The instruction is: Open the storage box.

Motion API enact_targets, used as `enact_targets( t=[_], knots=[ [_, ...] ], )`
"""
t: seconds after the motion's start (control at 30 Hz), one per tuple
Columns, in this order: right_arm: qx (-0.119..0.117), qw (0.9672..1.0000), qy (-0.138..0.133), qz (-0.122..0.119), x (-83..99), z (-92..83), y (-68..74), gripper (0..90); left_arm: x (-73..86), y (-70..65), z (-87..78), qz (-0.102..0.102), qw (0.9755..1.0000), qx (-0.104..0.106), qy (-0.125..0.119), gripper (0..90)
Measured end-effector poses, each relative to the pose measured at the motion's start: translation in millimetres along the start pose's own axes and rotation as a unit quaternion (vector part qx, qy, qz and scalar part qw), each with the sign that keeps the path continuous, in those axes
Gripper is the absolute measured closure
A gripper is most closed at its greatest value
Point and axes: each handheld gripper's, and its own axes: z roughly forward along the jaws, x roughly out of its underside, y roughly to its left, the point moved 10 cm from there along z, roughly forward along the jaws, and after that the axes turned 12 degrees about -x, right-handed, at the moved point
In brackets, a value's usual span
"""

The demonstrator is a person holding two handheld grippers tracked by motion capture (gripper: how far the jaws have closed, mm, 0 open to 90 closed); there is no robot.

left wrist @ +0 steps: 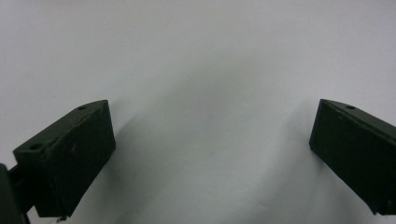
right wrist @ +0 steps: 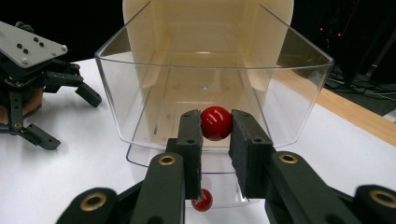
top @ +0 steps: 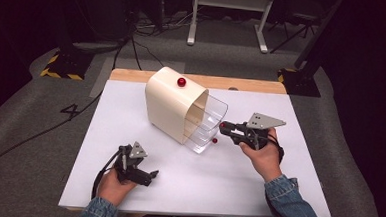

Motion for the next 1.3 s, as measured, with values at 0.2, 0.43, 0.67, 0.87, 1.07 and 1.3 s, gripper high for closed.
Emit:
enact_targets(
  t=[0.2,0.43,0.67,0.87,1.07,1.3],
  knots=[
    [-0.002,1.0000,0.002,0.003,2.6,2.7,-0.1,74.4,0.0,0.0,0.0,0.000,1.0000,0.000,0.000,0.3],
    [-0.003,1.0000,0.000,0.007,3.4,3.5,-0.1,74.3,0.0,0.0,0.0,0.000,1.0000,0.000,0.000,0.3],
    [-0.004,0.9999,-0.004,0.008,3.5,4.1,-0.4,74.2,0.0,0.0,0.0,0.000,1.0000,0.000,0.000,0.3],
    [-0.008,0.9998,-0.014,0.013,2.3,3.7,0.1,65.0,0.0,0.0,0.0,0.000,1.0000,0.000,0.000,0.3],
    [0.001,0.9998,-0.019,0.007,-3.2,-3.6,-0.8,58.6,0.1,0.0,-0.1,0.000,1.0000,-0.001,-0.001,0.3],
    [0.019,0.9994,-0.029,0.005,-10.1,-27.0,-7.2,56.2,0.2,-0.2,-0.3,-0.001,1.0000,-0.001,-0.002,0.3]
  ],
)
